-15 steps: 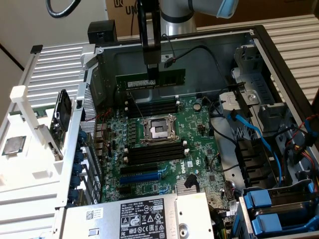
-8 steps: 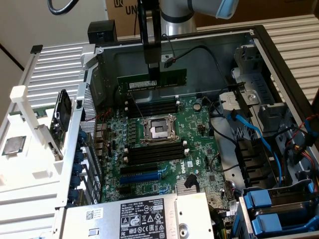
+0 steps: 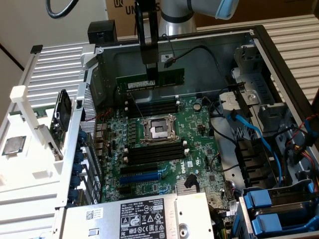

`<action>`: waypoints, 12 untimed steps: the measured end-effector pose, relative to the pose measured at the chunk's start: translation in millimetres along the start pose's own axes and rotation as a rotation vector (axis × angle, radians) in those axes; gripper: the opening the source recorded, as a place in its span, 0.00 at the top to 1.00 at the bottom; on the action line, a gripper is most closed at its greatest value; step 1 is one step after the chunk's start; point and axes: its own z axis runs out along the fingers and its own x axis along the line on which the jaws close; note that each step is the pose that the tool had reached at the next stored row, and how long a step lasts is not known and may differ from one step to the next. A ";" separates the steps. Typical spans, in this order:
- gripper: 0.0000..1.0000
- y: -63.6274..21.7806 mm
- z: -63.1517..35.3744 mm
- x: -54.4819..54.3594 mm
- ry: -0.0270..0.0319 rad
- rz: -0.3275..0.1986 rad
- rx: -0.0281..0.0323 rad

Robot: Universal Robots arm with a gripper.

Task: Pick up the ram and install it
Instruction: 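Insert the ram into the slot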

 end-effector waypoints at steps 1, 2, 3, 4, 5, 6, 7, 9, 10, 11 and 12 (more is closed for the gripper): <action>0.88 0.0 0.0 0.0 0.0000 0.000 0.0000; 0.88 0.0 0.3 -0.1 -0.0003 0.001 0.0003; 0.88 0.0 0.5 -0.1 -0.0004 0.001 0.0006; 0.88 0.1 0.7 -0.1 -0.0016 0.002 0.0013; 0.88 0.1 1.1 -0.2 -0.0037 0.003 0.0020; 0.88 0.2 1.6 -0.2 -0.0103 0.005 0.0020; 0.88 0.2 2.1 -0.2 -0.0140 0.006 0.0021; 0.88 0.2 3.1 -0.2 -0.0231 0.007 0.0019; 0.88 0.3 5.1 -0.2 -0.0305 0.008 0.0018; 0.88 0.5 9.4 -0.3 -0.0352 0.009 0.0017; 0.88 0.5 11.1 -0.3 -0.0371 0.010 0.0017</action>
